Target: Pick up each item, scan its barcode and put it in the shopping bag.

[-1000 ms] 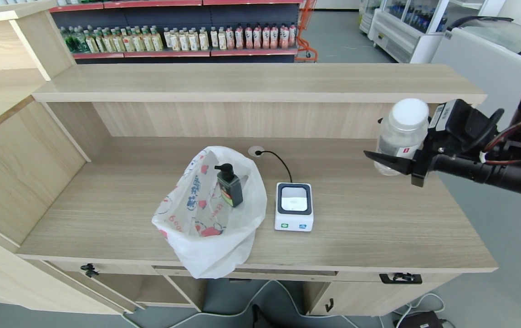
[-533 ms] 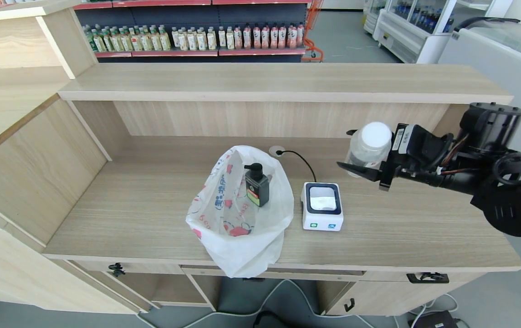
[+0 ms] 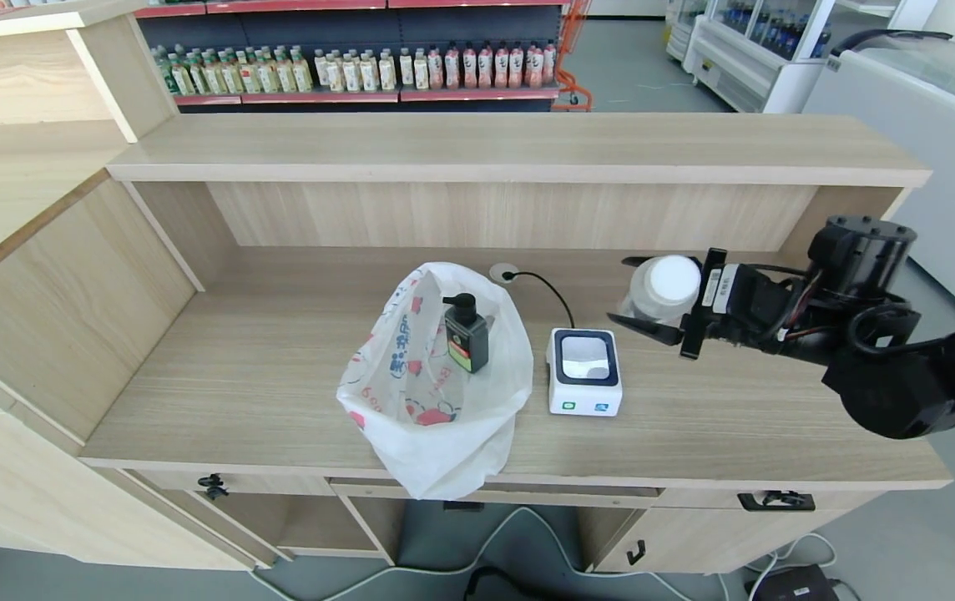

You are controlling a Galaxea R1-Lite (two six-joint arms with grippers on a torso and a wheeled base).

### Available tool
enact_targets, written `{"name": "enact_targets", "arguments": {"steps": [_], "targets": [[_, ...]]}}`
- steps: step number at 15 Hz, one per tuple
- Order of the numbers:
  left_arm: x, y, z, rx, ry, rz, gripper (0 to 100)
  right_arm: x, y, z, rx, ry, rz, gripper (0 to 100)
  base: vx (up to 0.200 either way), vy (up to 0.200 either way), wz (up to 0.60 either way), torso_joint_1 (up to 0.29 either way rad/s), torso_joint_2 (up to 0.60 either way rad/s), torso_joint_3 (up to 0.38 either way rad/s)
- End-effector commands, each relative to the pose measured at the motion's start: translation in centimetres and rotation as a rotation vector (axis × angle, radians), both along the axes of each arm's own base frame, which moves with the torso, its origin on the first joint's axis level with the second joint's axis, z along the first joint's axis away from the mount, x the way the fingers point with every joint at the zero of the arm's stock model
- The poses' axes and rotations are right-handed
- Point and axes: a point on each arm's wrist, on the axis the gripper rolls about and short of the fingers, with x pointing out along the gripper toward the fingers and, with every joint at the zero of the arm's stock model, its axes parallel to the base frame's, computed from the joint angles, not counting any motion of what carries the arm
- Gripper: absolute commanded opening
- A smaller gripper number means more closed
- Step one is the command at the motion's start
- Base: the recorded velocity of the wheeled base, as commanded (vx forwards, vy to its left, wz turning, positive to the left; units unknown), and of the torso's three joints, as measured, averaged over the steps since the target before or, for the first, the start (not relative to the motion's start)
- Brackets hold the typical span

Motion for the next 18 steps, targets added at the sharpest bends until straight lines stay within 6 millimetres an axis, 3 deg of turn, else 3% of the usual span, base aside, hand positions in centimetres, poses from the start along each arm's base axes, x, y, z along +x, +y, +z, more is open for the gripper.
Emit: {"name": "enact_targets", "arguments": {"steps": [1, 7, 18], "targets": [[0.0, 0.0, 0.0, 0.0, 0.0, -0.001, 100, 0.5, 0.2, -0.8, -0.007, 0.003, 0.004, 0, 0.0, 0.0, 0.0, 0.0, 0.0, 0.0], [0.0, 0.0, 0.0, 0.0, 0.0, 0.001, 100, 2.6, -0.1, -2.7, 0.006, -0.082, 0.041, 0, 0.0, 0.0, 0.0, 0.0, 0.0, 0.0], [0.0, 0.0, 0.0, 0.0, 0.0, 0.001, 100, 3.9, 0.4, -5.0, 0.001, -0.074, 0.054, 0, 0.0, 0.0, 0.0, 0.0, 0.0, 0.0]]}}
